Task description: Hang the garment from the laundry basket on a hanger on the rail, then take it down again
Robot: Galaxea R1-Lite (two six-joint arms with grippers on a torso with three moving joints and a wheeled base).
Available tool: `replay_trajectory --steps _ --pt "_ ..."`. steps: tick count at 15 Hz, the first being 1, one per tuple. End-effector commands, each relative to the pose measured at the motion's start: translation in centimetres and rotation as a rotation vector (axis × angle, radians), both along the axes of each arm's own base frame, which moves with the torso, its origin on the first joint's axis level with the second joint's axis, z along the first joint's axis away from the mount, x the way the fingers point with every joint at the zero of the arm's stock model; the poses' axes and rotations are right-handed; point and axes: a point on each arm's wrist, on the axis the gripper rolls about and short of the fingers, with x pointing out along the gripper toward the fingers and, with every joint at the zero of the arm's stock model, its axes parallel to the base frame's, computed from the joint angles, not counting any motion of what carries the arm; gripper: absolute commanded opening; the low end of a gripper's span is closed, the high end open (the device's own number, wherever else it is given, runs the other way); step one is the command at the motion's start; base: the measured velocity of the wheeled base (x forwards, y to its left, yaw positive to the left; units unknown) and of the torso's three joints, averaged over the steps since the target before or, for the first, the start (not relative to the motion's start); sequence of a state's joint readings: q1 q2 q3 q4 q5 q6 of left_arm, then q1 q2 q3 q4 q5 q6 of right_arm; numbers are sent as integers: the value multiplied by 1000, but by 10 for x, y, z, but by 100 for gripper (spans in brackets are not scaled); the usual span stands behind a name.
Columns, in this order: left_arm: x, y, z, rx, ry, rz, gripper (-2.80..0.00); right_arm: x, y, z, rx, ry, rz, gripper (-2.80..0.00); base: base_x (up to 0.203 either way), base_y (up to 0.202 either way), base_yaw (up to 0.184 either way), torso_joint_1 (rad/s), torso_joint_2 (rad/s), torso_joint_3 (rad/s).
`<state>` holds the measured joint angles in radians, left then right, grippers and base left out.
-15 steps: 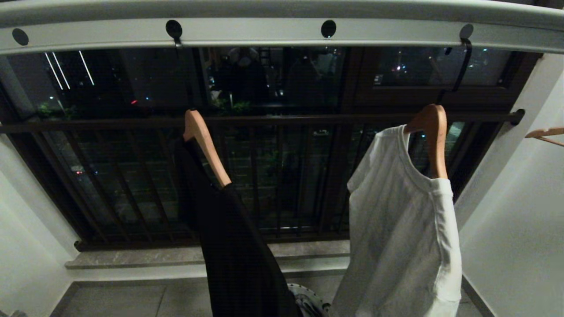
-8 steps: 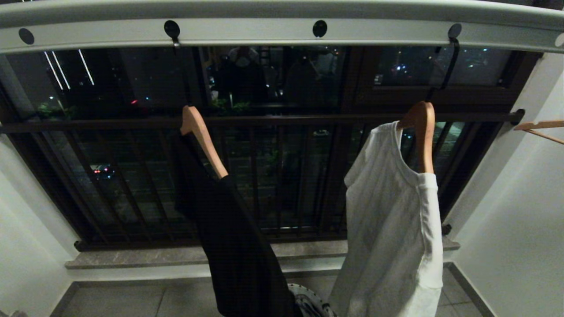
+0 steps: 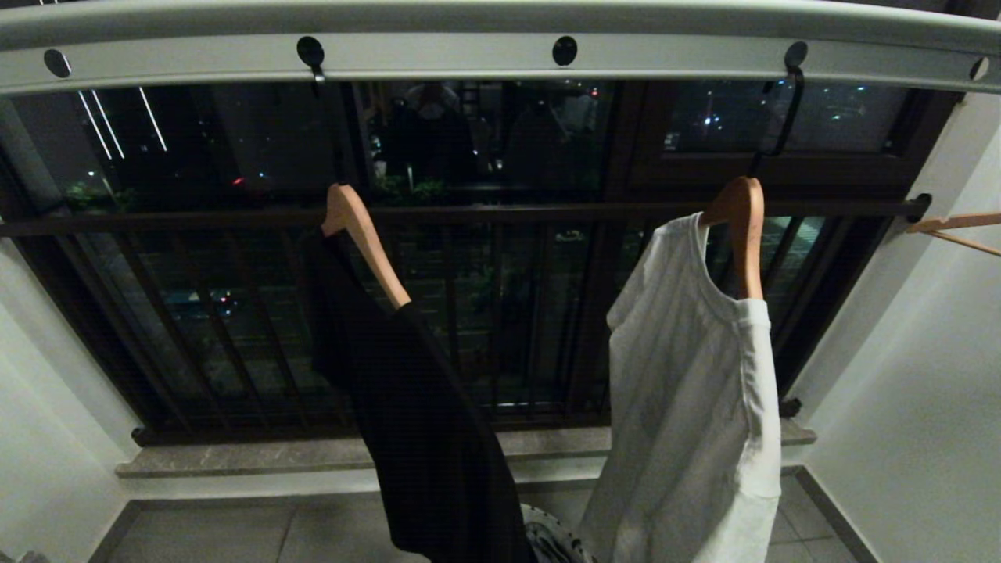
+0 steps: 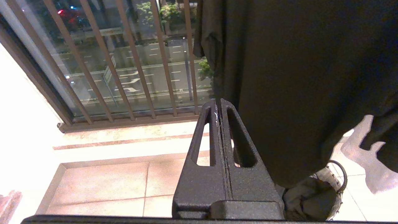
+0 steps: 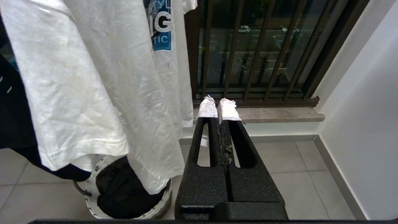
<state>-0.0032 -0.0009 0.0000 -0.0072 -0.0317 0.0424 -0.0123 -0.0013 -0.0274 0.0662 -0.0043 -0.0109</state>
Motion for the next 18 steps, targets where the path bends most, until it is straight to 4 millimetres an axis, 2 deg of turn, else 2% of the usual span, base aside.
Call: replay_trajectory --steps 1,15,18 --pt "0 0 0 1 1 0 -280 0 0 0 0 1 0 -280 0 0 0 0 0 0" --pt "0 0 -1 1 1 0 -280 0 0 0 43 -2 -14 -280 0 0 0 0 0 0" --pt "0 0 -1 1 1 0 -280 -7 0 19 54 -44 -15 -280 0 0 0 0 0 0"
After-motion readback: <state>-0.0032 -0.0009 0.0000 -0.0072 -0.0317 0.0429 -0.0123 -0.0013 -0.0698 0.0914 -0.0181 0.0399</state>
